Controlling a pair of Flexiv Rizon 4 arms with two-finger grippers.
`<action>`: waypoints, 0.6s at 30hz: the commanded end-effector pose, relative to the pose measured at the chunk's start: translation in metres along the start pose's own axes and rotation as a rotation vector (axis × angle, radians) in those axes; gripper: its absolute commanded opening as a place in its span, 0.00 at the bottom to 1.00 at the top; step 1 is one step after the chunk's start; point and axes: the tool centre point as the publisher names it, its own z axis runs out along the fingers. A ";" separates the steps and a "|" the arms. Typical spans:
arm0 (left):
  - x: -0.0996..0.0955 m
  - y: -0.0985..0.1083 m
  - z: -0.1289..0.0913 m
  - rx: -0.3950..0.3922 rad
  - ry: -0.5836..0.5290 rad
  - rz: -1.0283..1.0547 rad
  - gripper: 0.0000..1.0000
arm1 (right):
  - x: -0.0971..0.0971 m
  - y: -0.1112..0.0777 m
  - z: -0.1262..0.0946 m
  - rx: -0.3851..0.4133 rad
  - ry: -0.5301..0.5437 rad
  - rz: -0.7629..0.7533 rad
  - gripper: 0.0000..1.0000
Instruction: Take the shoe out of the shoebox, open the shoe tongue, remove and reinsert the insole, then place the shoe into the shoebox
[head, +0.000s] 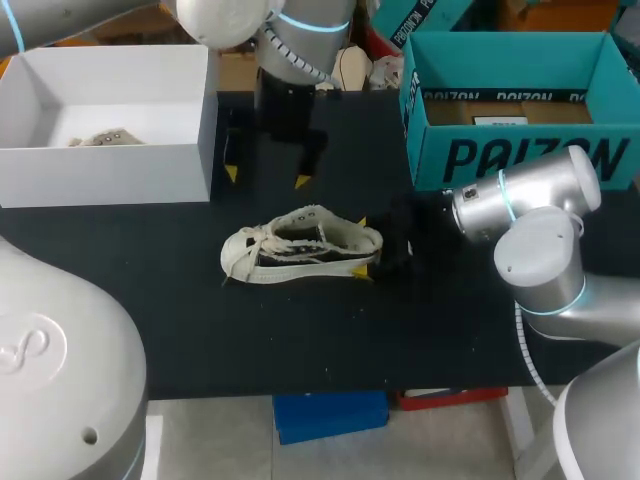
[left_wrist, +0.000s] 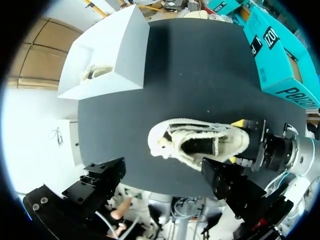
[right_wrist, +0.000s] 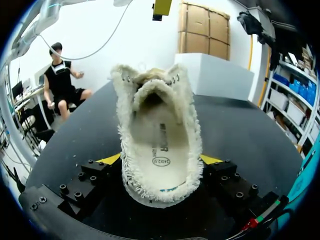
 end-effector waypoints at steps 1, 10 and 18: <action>0.002 0.000 -0.001 0.000 -0.007 -0.002 1.00 | -0.002 -0.001 0.004 0.001 -0.002 0.001 0.00; 0.023 0.008 0.001 0.033 0.061 0.046 1.00 | -0.002 -0.001 0.004 0.001 -0.002 0.001 0.00; 0.047 0.021 0.007 0.070 0.138 0.043 1.00 | -0.002 -0.001 0.004 0.001 -0.002 0.001 0.00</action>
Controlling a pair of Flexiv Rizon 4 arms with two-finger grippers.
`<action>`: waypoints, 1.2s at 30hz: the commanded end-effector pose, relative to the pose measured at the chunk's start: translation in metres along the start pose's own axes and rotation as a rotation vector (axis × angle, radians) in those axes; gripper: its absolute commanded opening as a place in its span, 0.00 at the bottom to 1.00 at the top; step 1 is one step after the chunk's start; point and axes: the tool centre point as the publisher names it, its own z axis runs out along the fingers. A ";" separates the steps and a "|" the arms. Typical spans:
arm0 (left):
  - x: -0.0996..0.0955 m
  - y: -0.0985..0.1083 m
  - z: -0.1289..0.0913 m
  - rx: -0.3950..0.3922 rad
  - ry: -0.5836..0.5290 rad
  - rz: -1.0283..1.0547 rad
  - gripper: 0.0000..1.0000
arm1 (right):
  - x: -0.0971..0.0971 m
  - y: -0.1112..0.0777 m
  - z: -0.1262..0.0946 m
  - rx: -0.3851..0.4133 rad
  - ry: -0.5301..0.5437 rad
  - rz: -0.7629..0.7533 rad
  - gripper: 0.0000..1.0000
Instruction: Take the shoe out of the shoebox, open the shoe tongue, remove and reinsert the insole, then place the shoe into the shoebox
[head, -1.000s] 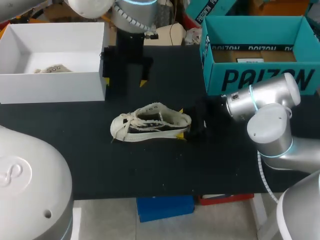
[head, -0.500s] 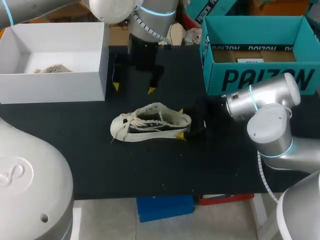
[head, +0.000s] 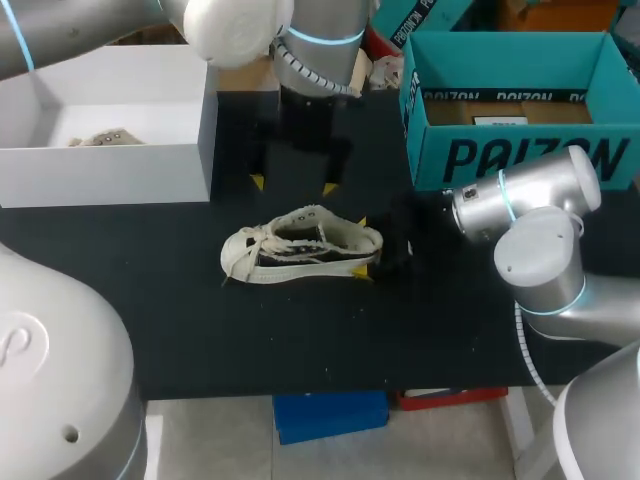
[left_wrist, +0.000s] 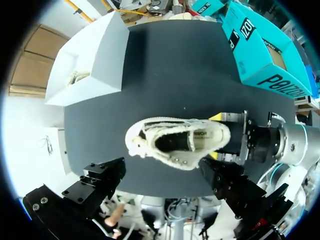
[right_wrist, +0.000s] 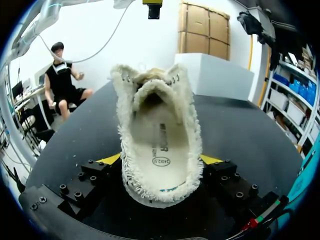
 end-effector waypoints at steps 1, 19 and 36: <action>0.004 0.008 0.008 0.020 0.033 -0.019 1.00 | -0.002 -0.001 0.004 0.002 -0.002 0.001 0.00; 0.014 0.010 0.018 0.031 -0.038 0.008 1.00 | -0.002 -0.001 0.004 0.002 -0.002 0.001 0.00; 0.045 0.019 0.065 -0.004 -0.172 0.010 1.00 | -0.002 -0.001 0.004 0.002 -0.002 0.001 0.00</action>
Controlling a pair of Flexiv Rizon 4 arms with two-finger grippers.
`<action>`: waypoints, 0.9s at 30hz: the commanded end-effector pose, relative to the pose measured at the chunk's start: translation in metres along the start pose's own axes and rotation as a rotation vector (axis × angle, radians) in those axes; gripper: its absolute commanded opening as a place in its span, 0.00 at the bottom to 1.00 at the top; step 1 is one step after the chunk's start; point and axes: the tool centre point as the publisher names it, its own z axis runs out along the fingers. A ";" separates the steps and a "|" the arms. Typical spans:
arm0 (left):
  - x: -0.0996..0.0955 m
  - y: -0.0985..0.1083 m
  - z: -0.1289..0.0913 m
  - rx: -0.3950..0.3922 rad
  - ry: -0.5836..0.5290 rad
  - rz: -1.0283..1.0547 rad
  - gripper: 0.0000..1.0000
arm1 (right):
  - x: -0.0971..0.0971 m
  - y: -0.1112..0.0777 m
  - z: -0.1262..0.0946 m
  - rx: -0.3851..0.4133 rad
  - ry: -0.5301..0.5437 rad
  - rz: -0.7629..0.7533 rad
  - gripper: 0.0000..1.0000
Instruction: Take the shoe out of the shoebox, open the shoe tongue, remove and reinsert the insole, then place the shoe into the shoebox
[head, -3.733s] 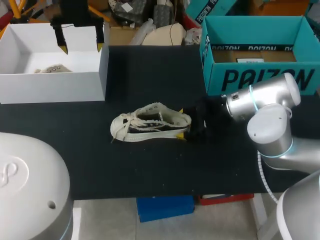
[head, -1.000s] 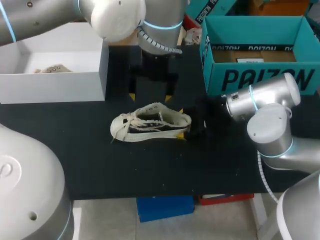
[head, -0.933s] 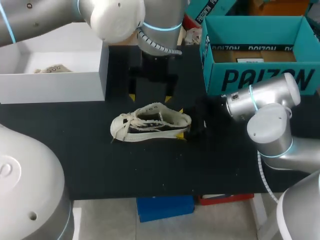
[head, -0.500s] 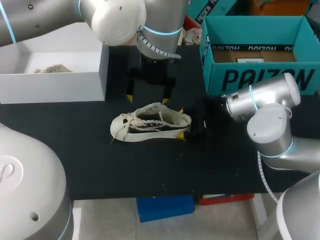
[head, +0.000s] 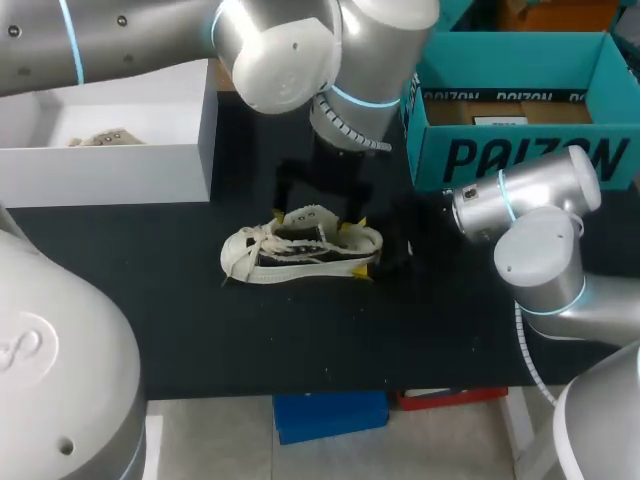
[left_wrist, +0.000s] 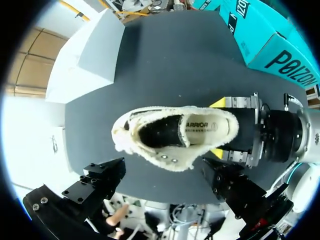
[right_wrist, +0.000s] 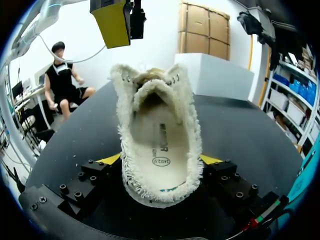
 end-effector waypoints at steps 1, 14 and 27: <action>0.017 -0.006 0.015 -0.021 -0.060 -0.005 1.00 | -0.002 -0.001 0.004 0.002 -0.002 0.001 0.00; 0.019 -0.014 0.041 -0.027 -0.147 -0.005 1.00 | -0.002 -0.001 0.004 0.002 -0.002 0.001 0.00; 0.006 -0.026 0.052 -0.052 -0.155 -0.010 1.00 | -0.002 -0.001 0.004 0.002 -0.002 0.001 0.00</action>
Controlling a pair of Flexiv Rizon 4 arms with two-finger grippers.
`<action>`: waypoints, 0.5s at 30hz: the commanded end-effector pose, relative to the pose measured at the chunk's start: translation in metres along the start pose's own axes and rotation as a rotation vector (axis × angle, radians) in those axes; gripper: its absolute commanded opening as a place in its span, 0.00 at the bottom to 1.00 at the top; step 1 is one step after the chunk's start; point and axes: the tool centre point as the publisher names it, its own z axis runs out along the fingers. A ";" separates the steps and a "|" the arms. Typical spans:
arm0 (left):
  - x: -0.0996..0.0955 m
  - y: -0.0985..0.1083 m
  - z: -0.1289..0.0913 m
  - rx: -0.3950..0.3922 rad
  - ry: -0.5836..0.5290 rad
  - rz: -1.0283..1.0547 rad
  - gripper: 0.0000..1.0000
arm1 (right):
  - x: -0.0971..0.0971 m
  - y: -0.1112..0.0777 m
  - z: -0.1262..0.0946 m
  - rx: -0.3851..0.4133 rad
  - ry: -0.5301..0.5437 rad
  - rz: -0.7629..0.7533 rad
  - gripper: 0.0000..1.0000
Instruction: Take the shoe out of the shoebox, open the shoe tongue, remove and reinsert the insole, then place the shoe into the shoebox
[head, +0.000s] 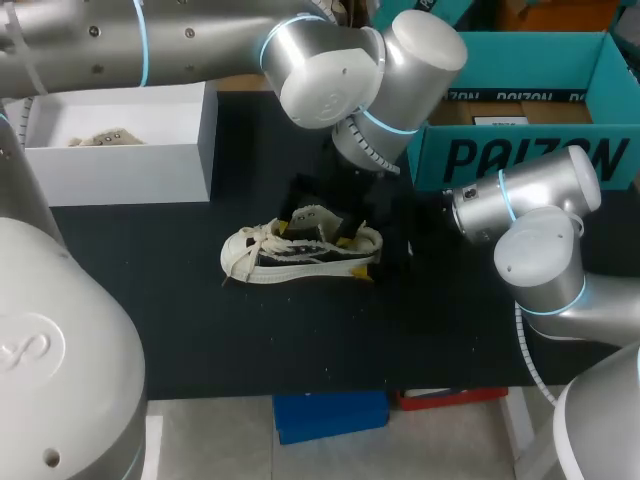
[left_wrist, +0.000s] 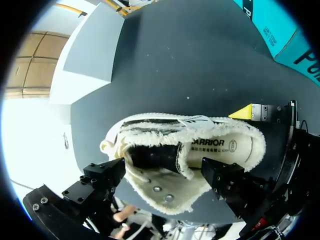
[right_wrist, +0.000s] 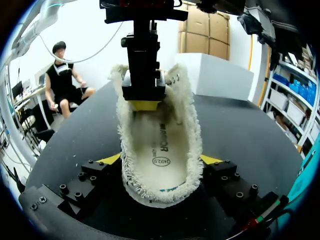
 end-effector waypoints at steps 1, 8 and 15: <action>-0.002 -0.002 0.001 -0.003 -0.001 0.005 1.00 | -0.002 -0.001 0.004 0.002 -0.002 0.001 0.00; -0.001 -0.002 0.003 0.007 -0.037 0.038 0.83 | -0.002 -0.001 0.004 0.002 -0.002 0.001 0.00; 0.002 -0.002 0.006 0.007 -0.075 0.050 0.48 | -0.002 -0.001 0.004 0.002 -0.002 0.001 0.00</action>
